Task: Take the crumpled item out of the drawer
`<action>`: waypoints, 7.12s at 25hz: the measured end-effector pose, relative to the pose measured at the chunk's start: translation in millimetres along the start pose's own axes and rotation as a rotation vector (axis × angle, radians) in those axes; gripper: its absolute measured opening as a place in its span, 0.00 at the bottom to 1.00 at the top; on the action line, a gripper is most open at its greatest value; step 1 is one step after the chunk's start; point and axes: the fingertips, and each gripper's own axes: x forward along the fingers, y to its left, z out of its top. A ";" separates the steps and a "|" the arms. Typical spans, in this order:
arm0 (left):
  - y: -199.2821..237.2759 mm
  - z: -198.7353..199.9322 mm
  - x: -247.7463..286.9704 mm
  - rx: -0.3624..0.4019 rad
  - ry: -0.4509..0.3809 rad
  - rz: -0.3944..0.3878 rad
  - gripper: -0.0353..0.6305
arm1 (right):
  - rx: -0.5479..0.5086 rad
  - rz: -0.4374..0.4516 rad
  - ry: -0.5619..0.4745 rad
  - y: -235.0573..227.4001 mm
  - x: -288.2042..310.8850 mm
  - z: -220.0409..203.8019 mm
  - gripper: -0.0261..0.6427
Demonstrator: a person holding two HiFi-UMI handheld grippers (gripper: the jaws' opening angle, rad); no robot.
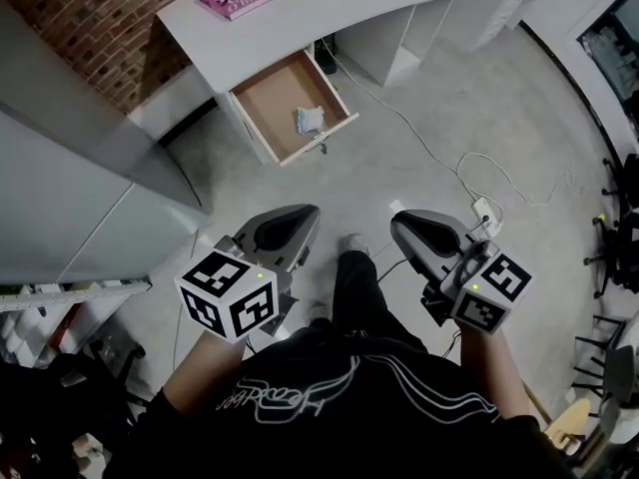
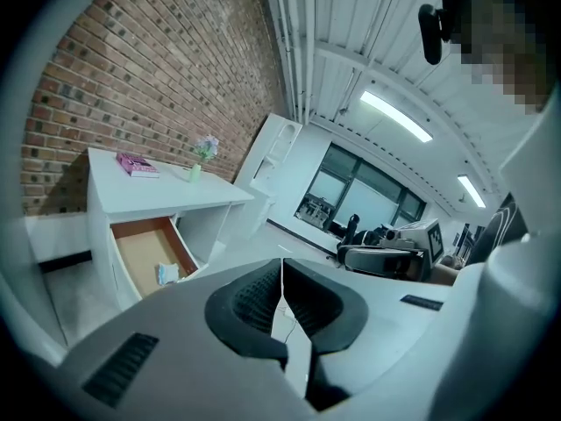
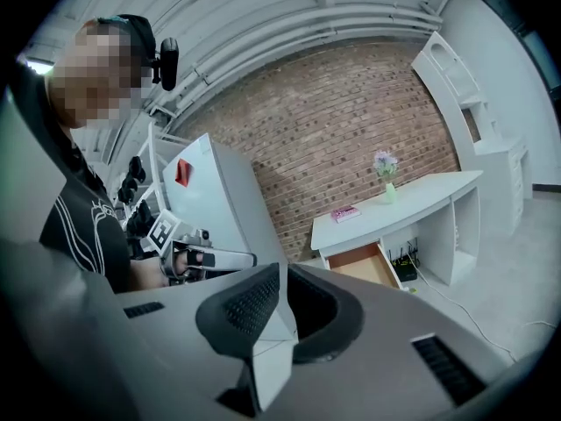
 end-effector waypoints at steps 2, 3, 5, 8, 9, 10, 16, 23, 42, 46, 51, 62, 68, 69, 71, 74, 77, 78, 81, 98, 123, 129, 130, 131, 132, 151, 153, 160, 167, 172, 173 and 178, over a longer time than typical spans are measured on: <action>9.8 11.5 14.5 0.012 0.004 0.007 0.09 | 0.001 0.013 -0.004 -17.3 12.0 10.1 0.12; 15.5 17.4 23.7 0.017 0.007 0.011 0.09 | 0.003 0.020 -0.004 -28.2 18.9 15.2 0.12; 29.0 28.9 45.5 0.017 0.014 0.020 0.09 | 0.012 0.035 0.001 -53.2 33.2 25.7 0.12; 54.6 46.9 85.6 0.006 0.029 0.042 0.09 | 0.038 0.051 0.021 -95.4 54.5 42.9 0.12; 63.5 52.4 100.8 0.002 0.034 0.052 0.09 | 0.028 0.053 0.029 -112.6 60.6 48.2 0.12; 71.7 57.2 116.7 -0.003 0.043 0.061 0.09 | 0.008 0.054 0.034 -131.5 65.8 52.9 0.12; 119.6 86.6 213.8 0.018 0.086 0.089 0.16 | 0.052 0.089 0.064 -234.9 99.5 76.5 0.12; 190.0 88.8 293.5 0.019 0.146 0.192 0.31 | 0.117 0.138 0.115 -315.5 134.7 72.8 0.12; 405.3 -13.6 384.0 -0.061 0.359 0.373 0.47 | 0.301 0.070 0.156 -395.8 210.0 -9.8 0.12; 447.4 -46.3 400.8 -0.079 0.426 0.392 0.49 | 0.340 0.064 0.175 -407.0 227.1 -23.2 0.12; 493.2 -84.5 418.0 -0.072 0.524 0.385 0.49 | 0.331 0.046 0.220 -422.2 248.3 -40.8 0.12; 538.4 -137.1 437.1 -0.037 0.597 0.423 0.49 | 0.370 0.063 0.236 -421.6 270.5 -62.3 0.12; 550.7 -159.5 436.5 -0.038 0.668 0.465 0.43 | 0.388 0.060 0.234 -423.8 271.7 -74.5 0.12; 551.2 -161.5 437.4 -0.034 0.673 0.468 0.42 | 0.387 0.061 0.235 -424.1 272.0 -75.7 0.12; 552.6 -163.5 439.5 -0.031 0.678 0.474 0.41 | 0.388 0.061 0.239 -425.0 272.1 -78.0 0.12; 555.2 -166.5 441.7 -0.023 0.692 0.484 0.38 | 0.399 0.054 0.241 -427.9 270.7 -81.9 0.12; 558.3 -167.4 440.8 0.002 0.707 0.491 0.35 | 0.406 0.041 0.248 -431.6 270.7 -87.6 0.12; 558.8 -167.0 440.3 0.011 0.709 0.492 0.34 | 0.402 0.036 0.259 -432.7 270.2 -90.8 0.12; 557.4 -166.5 440.9 0.028 0.711 0.486 0.28 | 0.387 0.029 0.284 -435.1 269.8 -97.0 0.12; 541.9 -131.5 431.3 0.078 0.666 0.502 0.09 | 0.370 0.030 0.234 -432.7 265.2 -68.2 0.12; 266.9 80.4 277.6 -0.095 0.249 0.413 0.09 | 0.115 0.129 0.086 -307.8 139.6 96.9 0.12; 184.8 142.1 236.9 -0.084 0.129 0.372 0.09 | 0.027 0.165 0.037 -281.3 101.3 138.0 0.12; 171.8 151.2 231.3 -0.084 0.108 0.358 0.09 | 0.019 0.171 0.028 -277.1 95.4 144.8 0.12; 159.7 160.1 227.0 -0.086 0.086 0.342 0.09 | 0.007 0.177 0.018 -273.8 90.1 152.5 0.12; 148.7 169.1 223.7 -0.088 0.062 0.327 0.09 | -0.012 0.183 0.007 -271.5 85.9 161.1 0.12; 36.1 241.8 197.0 0.092 -0.111 0.211 0.09 | -0.138 0.232 -0.136 -232.1 50.1 232.1 0.12; 34.5 243.5 199.2 0.089 -0.112 0.208 0.09 | -0.139 0.225 -0.138 -235.1 49.1 235.3 0.12; 33.6 237.7 207.8 0.091 -0.107 0.207 0.09 | -0.145 0.244 -0.150 -237.8 47.0 237.6 0.12; 38.2 235.2 214.7 0.077 -0.087 0.211 0.09 | -0.124 0.253 -0.135 -244.7 53.7 234.0 0.12; 45.9 232.0 224.4 0.088 -0.066 0.226 0.09 | -0.100 0.250 -0.126 -255.6 58.1 232.2 0.12; 47.4 231.1 227.3 0.087 -0.060 0.225 0.09 | -0.095 0.248 -0.123 -258.5 58.9 231.3 0.12; 51.8 231.3 234.8 0.092 -0.050 0.225 0.09 | -0.085 0.243 -0.112 -266.7 65.5 228.8 0.12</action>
